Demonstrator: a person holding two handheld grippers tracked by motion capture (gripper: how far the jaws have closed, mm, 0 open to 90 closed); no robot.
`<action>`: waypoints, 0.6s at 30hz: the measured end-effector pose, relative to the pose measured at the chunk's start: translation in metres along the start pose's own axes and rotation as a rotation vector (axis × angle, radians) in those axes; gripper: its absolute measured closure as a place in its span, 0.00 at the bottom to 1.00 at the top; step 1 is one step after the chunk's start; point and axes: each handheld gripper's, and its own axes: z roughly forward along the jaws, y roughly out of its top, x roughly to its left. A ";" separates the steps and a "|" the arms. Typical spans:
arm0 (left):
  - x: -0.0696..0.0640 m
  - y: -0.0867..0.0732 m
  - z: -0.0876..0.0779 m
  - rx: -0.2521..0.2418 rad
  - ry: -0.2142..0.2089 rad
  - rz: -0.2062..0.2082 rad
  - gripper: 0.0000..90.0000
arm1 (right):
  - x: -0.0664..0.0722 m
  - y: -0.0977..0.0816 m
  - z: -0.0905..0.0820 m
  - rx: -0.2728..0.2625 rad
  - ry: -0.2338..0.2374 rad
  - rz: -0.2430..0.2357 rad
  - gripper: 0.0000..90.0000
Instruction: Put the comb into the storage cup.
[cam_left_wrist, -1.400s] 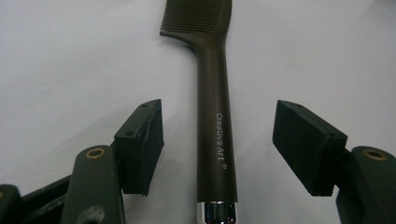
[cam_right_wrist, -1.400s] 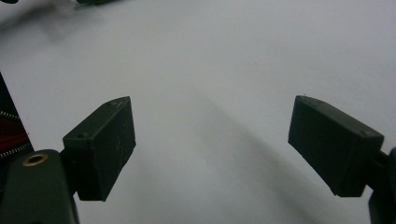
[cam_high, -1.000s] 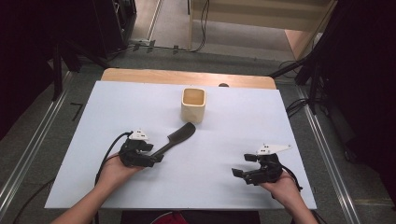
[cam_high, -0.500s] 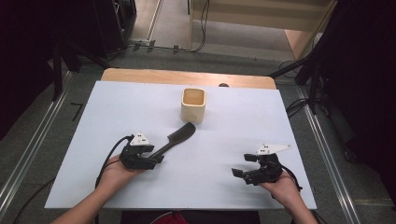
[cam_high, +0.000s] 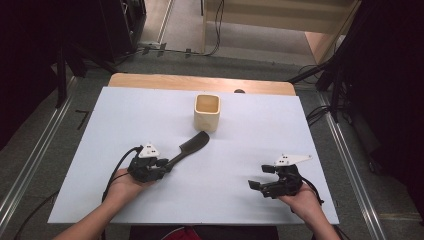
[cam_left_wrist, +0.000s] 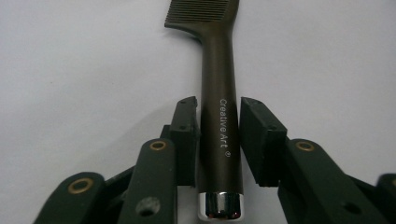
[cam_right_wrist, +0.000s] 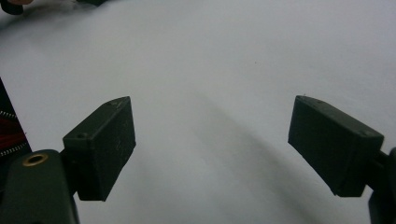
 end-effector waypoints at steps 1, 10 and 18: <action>0.000 0.000 0.000 0.006 -0.002 0.009 0.80 | 0.000 0.000 0.000 0.000 -0.001 -0.002 0.15; 0.002 0.004 0.000 0.028 -0.015 0.009 0.81 | 0.000 0.000 0.000 0.001 0.000 -0.002 0.15; 0.007 0.008 -0.001 0.049 -0.047 -0.014 0.82 | 0.000 0.000 0.000 -0.002 0.002 -0.001 0.15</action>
